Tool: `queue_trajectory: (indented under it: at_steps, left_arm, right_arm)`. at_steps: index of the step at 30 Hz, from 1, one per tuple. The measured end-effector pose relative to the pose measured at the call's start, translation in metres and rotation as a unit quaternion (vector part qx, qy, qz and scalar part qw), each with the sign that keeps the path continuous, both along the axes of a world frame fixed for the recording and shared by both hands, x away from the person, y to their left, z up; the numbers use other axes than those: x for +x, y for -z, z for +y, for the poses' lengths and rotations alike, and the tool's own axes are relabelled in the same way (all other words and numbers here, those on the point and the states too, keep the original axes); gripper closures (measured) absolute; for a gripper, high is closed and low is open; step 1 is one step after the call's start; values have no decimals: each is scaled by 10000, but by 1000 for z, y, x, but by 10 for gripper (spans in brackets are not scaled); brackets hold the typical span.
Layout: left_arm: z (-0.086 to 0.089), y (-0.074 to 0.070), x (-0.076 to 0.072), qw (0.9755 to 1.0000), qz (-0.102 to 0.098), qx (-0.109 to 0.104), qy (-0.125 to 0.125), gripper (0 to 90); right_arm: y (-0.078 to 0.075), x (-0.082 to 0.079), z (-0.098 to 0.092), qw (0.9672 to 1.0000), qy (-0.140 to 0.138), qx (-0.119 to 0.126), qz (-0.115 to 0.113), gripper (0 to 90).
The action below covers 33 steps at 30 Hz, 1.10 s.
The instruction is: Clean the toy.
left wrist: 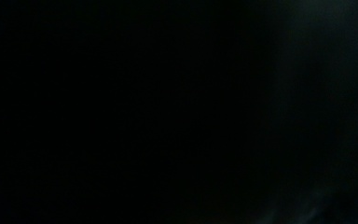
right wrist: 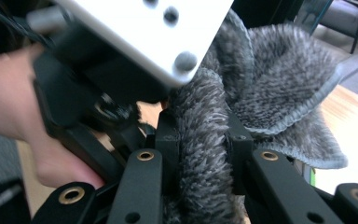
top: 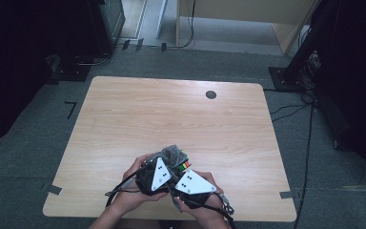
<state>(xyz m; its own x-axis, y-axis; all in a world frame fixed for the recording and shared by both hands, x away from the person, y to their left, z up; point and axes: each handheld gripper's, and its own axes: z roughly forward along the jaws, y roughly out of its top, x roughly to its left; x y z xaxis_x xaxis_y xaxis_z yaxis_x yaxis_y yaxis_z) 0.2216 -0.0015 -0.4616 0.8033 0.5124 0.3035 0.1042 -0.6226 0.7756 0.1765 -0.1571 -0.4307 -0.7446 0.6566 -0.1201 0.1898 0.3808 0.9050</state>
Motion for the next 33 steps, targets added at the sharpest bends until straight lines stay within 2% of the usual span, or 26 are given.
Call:
queue_trajectory:
  at_steps: [1, 3, 5, 7, 8, 10, 13, 15, 17, 20, 22, 24, 25, 26, 27, 29, 31, 32, 33]
  left_arm:
    - [0, 1, -1, 10000, -20, 10, 11, 345]
    - [0, 0, -1, 10000, -9, -37, 34, 345]
    - [1, 0, 0, 9999, -2, -77, 66, 345]
    - [2, 0, 0, 9998, -4, -153, 104, 345]
    - [3, -1, 0, 9997, -24, -199, 107, 344]
    - [6, -3, 0, 9993, -64, -348, 129, 344]
    - [9, -5, -2, 9979, -200, -580, 194, 344]
    - [12, -8, -3, 9965, -268, -742, 259, 345]
    - [14, -9, -4, 9955, -365, -842, 254, 345]
    - [22, -14, -4, 9906, -388, -1257, 382, 345]
    - [26, -16, -2, 9885, -320, -1412, 443, 345]
    - [27, -15, -1, 9896, -324, -1337, 419, 345]
    - [27, -13, 0, 9904, -342, -1282, 389, 344]
    - [26, -12, 0, 9912, -361, -1213, 381, 344]
    - [26, -11, 0, 9915, -352, -1190, 386, 344]
    - [24, -11, -2, 9904, -357, -1249, 470, 344]
    - [23, -13, -6, 9883, -400, -1349, 588, 344]
    - [24, -13, -7, 9878, -421, -1375, 602, 344]
    - [25, -14, -7, 9870, -430, -1422, 621, 344]
  right_arm:
    - [1, 1, 0, 10000, 5, -51, 23, 745]
    - [0, 6, -8, 9998, 92, 119, 98, 747]
    - [-5, 8, -17, 9989, 366, 304, -4, 742]
    - [-8, 7, -24, 9963, 756, 327, -232, 737]
    - [-9, 7, -27, 9953, 878, 335, -254, 736]
    - [-10, 9, -33, 9944, 837, 618, -186, 732]
    - [-13, 8, -37, 9938, 750, 781, -252, 732]
    - [-15, 11, -45, 9909, 798, 1071, -136, 730]
    - [-15, 17, -56, 9856, 833, 1465, 132, 730]
    - [-11, 24, -69, 9819, 1249, 1394, 274, 732]
    - [-8, 28, -78, 9764, 1318, 1644, 477, 731]
    - [-9, 28, -82, 9726, 1262, 1883, 510, 731]
    - [-11, 27, -82, 9716, 1177, 2009, 423, 731]
    - [-13, 25, -81, 9710, 1070, 2108, 353, 730]
    - [-16, 22, -78, 9719, 917, 2147, 293, 729]
    - [-20, 18, -69, 9754, 544, 2127, 198, 727]
    - [-21, 16, -62, 9781, 466, 2017, 228, 726]
    - [-19, 17, -63, 9774, 472, 2047, 257, 726]
    - [-17, 19, -65, 9751, 498, 2135, 328, 727]
